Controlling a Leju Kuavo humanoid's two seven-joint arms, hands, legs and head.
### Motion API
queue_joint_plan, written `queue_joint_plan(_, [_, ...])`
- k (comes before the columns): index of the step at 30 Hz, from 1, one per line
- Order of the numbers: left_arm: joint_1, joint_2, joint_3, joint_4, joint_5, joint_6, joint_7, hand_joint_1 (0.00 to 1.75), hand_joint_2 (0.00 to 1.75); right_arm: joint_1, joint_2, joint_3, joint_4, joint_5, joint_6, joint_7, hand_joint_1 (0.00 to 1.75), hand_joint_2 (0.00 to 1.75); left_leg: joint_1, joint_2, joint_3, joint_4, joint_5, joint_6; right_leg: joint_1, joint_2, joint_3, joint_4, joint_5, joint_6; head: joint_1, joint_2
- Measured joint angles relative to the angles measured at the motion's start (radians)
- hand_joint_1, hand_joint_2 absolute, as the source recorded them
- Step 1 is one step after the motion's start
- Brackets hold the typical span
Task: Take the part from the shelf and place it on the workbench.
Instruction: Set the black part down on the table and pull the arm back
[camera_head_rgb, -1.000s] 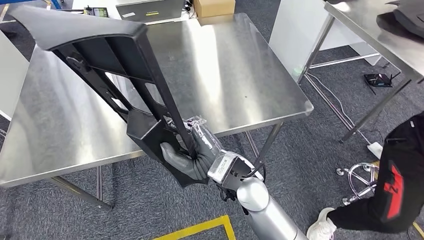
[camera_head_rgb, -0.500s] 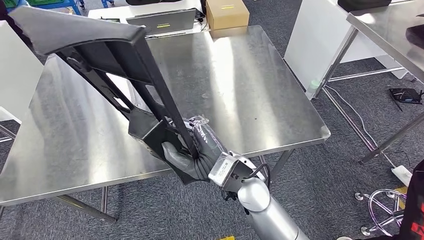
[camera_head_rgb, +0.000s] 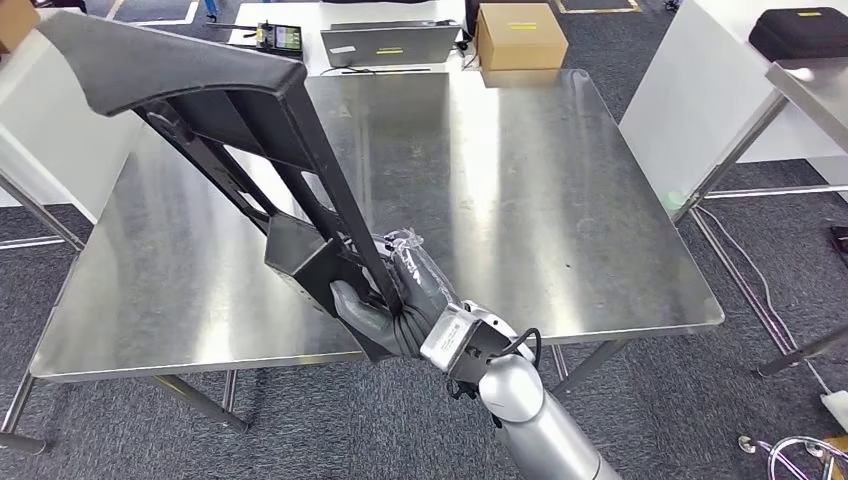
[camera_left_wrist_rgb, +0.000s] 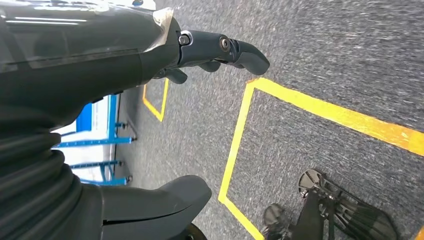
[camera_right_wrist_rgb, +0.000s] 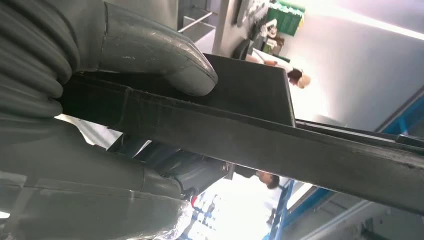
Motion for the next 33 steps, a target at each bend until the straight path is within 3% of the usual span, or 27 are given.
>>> queue_joint_plan(1, [0.001, 0.0, 0.0, 0.0, 0.0, 0.001, 0.0, 0.0, 1.75, 0.003, -0.003, -0.001, 0.0, 0.001, 0.0, 0.0, 1.75, 1.75, 0.0, -0.009, 0.0, 0.0, -0.001, 0.0, -0.003, 0.001, -0.018, 0.024, 0.0, 0.006, 0.0, 0.0])
queue_joint_plan(2, [0.001, -0.001, 0.0, 0.0, 0.0, 0.001, 0.0, 0.0, 1.75, 0.005, -0.005, -0.001, 0.0, 0.003, -0.001, 0.0, 1.75, 1.75, 0.001, -0.017, 0.002, 0.0, -0.002, 0.0, -0.005, 0.002, -0.017, 0.005, 0.017, 0.016, 0.0, 0.0])
queue_joint_plan(4, [0.002, -0.003, 0.0, 0.0, 0.0, 0.001, 0.0, 0.0, 1.75, 0.004, -0.006, -0.001, 0.0, 0.011, -0.004, -0.002, 1.75, 1.75, 0.002, -0.03, 0.006, 0.001, -0.005, -0.004, -0.011, 0.005, 0.035, -0.128, 0.081, 0.034, 0.0, 0.0])
queue_joint_plan(6, [0.002, -0.005, 0.0, 0.0, 0.0, -0.003, 0.0, 0.0, 1.75, 0.001, -0.004, -0.001, 0.002, 0.018, -0.007, -0.004, 1.75, 1.75, -0.002, -0.038, 0.008, 0.003, -0.01, -0.013, -0.012, 0.01, 0.086, -0.241, 0.129, 0.032, 0.0, 0.0])
queue_joint_plan(7, [0.003, -0.005, 0.0, 0.0, 0.001, -0.007, 0.0, 0.0, 1.75, 0.0, -0.002, -0.001, 0.003, 0.021, -0.008, -0.005, 1.75, 1.75, -0.004, -0.038, 0.008, 0.004, -0.012, -0.014, -0.012, 0.013, 0.097, -0.263, 0.138, 0.026, 0.0, 0.0])
queue_joint_plan(9, [0.005, -0.006, 0.0, 0.0, 0.001, -0.014, 0.0, 0.0, 1.75, -0.002, 0.002, -0.001, 0.008, 0.027, -0.011, -0.006, 1.75, 1.75, -0.005, -0.035, 0.009, 0.005, -0.015, -0.011, -0.011, 0.016, 0.099, -0.267, 0.142, 0.017, -0.001, 0.0])
queue_joint_plan(12, [0.006, -0.01, 0.0, 0.0, 0.0, -0.02, 0.0, 0.0, 1.75, -0.007, 0.006, -0.001, 0.012, 0.031, -0.014, -0.006, 1.75, 1.75, -0.004, -0.032, 0.014, 0.001, -0.015, -0.008, -0.007, 0.02, 0.1, -0.268, 0.143, 0.016, -0.001, 0.0])
queue_joint_plan(18, [0.006, -0.012, -0.001, 0.0, -0.003, -0.024, 0.0, 0.0, 1.75, -0.012, 0.007, -0.004, 0.023, 0.047, -0.025, -0.006, 1.75, 1.75, -0.001, -0.029, 0.018, -0.006, -0.013, -0.019, -0.004, 0.022, 0.1, -0.267, 0.14, 0.011, -0.002, 0.0])
queue_joint_plan(23, [0.006, -0.015, -0.001, 0.0, -0.01, -0.001, 0.0, 0.0, 1.75, -0.026, 0.009, -0.003, 0.03, 0.142, -0.089, 0.019, 1.75, 1.75, 0.0, -0.029, 0.018, -0.007, -0.015, -0.028, -0.003, 0.022, 0.1, -0.266, 0.14, 0.01, -0.001, 0.0])
queue_joint_plan(33, [0.006, -0.024, -0.002, 0.0, -0.019, 0.014, 0.0, 0.0, 1.75, -0.154, 0.056, 0.036, 0.121, 0.327, -0.174, 0.106, 1.75, 1.75, -0.002, -0.029, 0.01, -0.006, -0.013, -0.028, -0.005, 0.022, 0.096, -0.269, 0.142, 0.009, -0.001, 0.0])
